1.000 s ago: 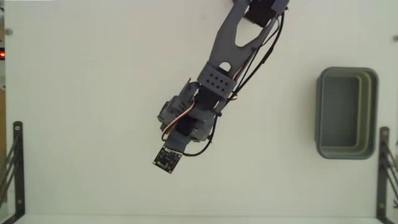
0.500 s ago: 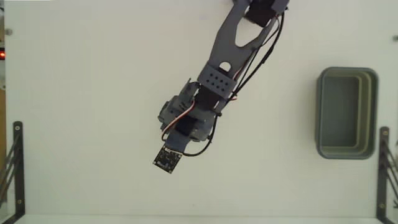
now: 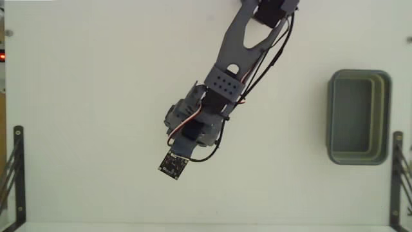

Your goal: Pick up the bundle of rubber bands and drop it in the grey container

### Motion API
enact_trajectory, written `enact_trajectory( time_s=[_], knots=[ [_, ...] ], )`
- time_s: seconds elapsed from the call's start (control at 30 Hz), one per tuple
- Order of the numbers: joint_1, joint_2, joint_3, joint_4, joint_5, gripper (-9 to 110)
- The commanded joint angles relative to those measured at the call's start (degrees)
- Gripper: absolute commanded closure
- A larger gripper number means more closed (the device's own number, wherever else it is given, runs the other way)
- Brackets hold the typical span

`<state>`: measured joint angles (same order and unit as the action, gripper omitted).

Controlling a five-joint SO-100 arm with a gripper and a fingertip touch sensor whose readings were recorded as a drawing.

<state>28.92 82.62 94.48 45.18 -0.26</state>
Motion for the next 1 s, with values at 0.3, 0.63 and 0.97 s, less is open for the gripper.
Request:
enact_trajectory(
  time_s=[0.3,0.63,0.97],
  knots=[
    [1.1,2.1,-2.9,2.4,0.3,68],
    [1.1,2.5,-8.3,8.2,0.3,68],
    [1.1,2.3,-14.4,14.1,0.3,68]
  ],
)
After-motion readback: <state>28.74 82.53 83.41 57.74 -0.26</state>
